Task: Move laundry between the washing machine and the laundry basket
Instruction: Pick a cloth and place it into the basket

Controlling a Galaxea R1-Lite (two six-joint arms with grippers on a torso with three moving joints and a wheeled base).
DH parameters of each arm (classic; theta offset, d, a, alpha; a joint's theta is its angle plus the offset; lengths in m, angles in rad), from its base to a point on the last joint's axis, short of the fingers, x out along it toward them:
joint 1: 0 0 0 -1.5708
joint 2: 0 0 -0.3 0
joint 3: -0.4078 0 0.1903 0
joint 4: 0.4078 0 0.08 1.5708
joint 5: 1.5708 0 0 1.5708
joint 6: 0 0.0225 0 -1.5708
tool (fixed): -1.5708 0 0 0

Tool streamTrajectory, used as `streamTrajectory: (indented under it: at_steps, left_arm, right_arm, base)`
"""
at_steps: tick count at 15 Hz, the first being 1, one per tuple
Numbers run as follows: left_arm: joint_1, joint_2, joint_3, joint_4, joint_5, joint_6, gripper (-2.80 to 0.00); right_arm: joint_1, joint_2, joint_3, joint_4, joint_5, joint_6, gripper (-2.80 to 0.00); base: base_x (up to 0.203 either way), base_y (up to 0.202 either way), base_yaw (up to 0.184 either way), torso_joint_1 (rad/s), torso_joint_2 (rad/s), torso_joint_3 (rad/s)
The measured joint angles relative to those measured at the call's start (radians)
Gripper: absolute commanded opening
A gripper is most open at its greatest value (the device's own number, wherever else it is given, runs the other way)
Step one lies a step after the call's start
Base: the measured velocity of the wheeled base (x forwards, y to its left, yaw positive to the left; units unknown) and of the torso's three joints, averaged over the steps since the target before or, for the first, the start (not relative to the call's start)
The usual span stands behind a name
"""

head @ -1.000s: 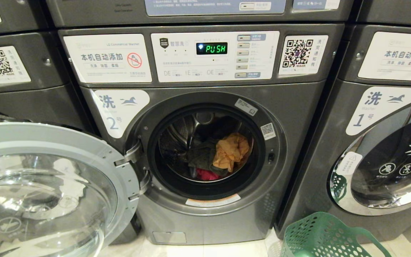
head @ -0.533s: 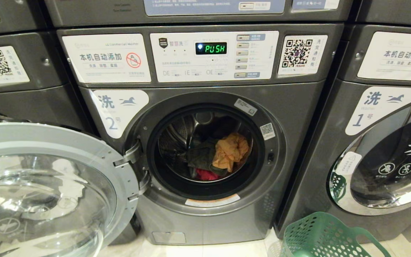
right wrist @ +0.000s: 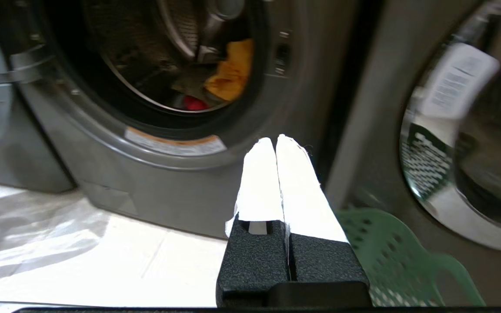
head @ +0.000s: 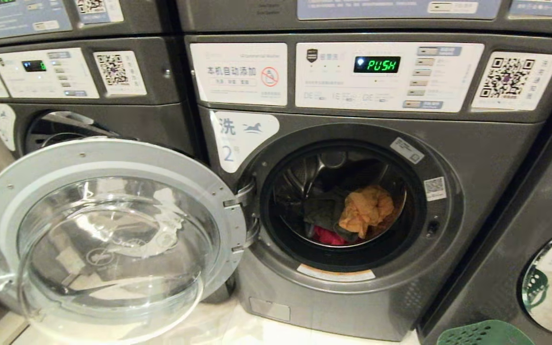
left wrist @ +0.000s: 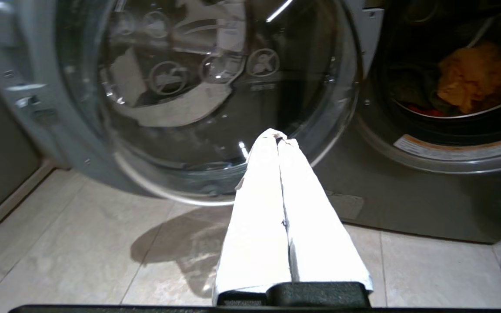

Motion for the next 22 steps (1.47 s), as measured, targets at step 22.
streamTrajectory:
  at_steps: [22]
  left_arm:
    - [0.0, 0.0, 0.0, -0.001, 0.0, -0.001, -2.8]
  right_arm:
    - [0.0, 0.0, -0.001, 0.0, -0.001, 0.003, -2.8]
  base:
    - [0.0, 0.0, 0.004, 0.0, 0.0, 0.0]
